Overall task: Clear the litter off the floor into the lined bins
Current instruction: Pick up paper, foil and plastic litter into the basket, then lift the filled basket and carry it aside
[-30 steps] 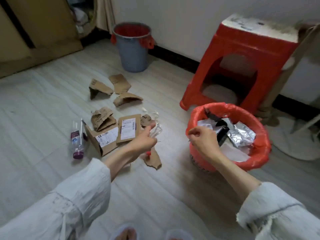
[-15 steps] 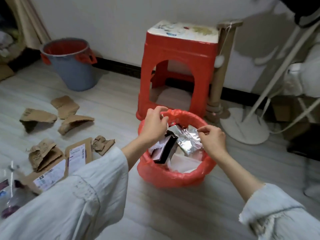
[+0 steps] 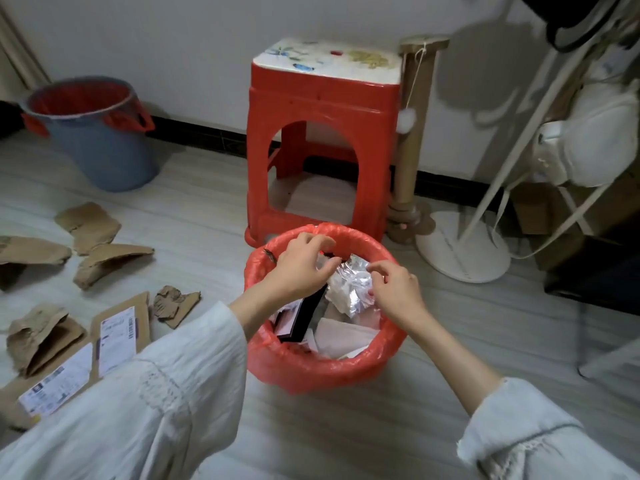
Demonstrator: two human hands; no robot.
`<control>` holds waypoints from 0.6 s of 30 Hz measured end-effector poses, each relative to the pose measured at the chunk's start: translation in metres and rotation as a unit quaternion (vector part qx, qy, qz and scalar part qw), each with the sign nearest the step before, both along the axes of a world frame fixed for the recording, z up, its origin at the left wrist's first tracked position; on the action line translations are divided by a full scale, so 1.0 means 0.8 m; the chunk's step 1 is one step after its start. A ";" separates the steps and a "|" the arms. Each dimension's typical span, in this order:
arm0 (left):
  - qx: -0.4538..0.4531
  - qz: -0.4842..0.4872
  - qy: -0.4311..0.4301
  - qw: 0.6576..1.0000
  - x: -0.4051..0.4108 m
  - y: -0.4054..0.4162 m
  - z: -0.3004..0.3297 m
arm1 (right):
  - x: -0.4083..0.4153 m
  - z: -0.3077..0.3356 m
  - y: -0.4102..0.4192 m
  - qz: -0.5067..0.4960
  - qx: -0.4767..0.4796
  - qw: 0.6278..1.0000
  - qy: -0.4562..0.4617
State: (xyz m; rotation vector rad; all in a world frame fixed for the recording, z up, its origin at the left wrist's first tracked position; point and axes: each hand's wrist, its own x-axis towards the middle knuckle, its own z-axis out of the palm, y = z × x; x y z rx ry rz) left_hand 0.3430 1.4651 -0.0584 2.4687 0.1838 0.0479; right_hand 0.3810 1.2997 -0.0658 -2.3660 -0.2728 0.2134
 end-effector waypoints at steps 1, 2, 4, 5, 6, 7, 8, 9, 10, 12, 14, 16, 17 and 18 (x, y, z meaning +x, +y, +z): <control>-0.001 -0.001 -0.011 1.000 -0.006 0.004 0.003 | -0.002 0.002 -0.001 -0.001 -0.010 1.000 0.004; 0.002 0.000 -0.022 1.000 -0.015 0.007 0.008 | -0.005 0.004 -0.002 -0.003 -0.016 1.000 0.007; -0.003 0.016 -0.033 0.999 -0.037 0.014 0.018 | -0.013 0.006 -0.007 -0.001 -0.021 1.000 0.013; -0.012 0.028 -0.033 0.999 -0.048 0.019 0.020 | -0.019 0.006 -0.010 0.000 -0.022 1.000 0.016; -0.021 0.044 -0.026 0.998 -0.059 0.025 0.020 | -0.024 0.006 -0.013 0.001 -0.024 1.000 0.017; -0.029 0.064 -0.012 0.997 -0.068 0.031 0.018 | -0.029 0.006 -0.016 -0.001 -0.025 1.000 0.014; -0.039 0.087 0.006 0.995 -0.078 0.039 0.013 | -0.035 0.006 -0.021 -0.007 -0.023 1.000 0.005; -0.055 0.111 0.024 0.992 -0.085 0.046 0.010 | -0.039 0.007 -0.025 -0.018 -0.012 1.000 -0.009; -0.084 0.137 0.040 0.986 -0.090 0.052 0.006 | -0.042 0.007 -0.029 -0.036 0.008 0.999 -0.031; -0.183 0.196 0.073 0.961 -0.096 0.065 -0.001 | -0.039 0.006 -0.035 -0.077 0.051 0.992 -0.081; -0.261 0.242 0.106 0.928 -0.097 0.078 -0.011 | -0.026 0.005 -0.034 -0.095 0.065 0.987 -0.110; -0.286 0.248 0.130 0.916 -0.092 0.089 -0.024 | -0.002 -0.002 -0.028 -0.109 0.034 0.987 -0.115; -0.295 0.244 0.134 0.914 -0.088 0.091 -0.028 | 0.011 -0.009 -0.026 -0.127 0.003 0.986 -0.108; -0.312 0.239 0.137 0.910 -0.084 0.094 -0.031 | 0.024 -0.018 -0.025 -0.145 -0.029 0.985 -0.089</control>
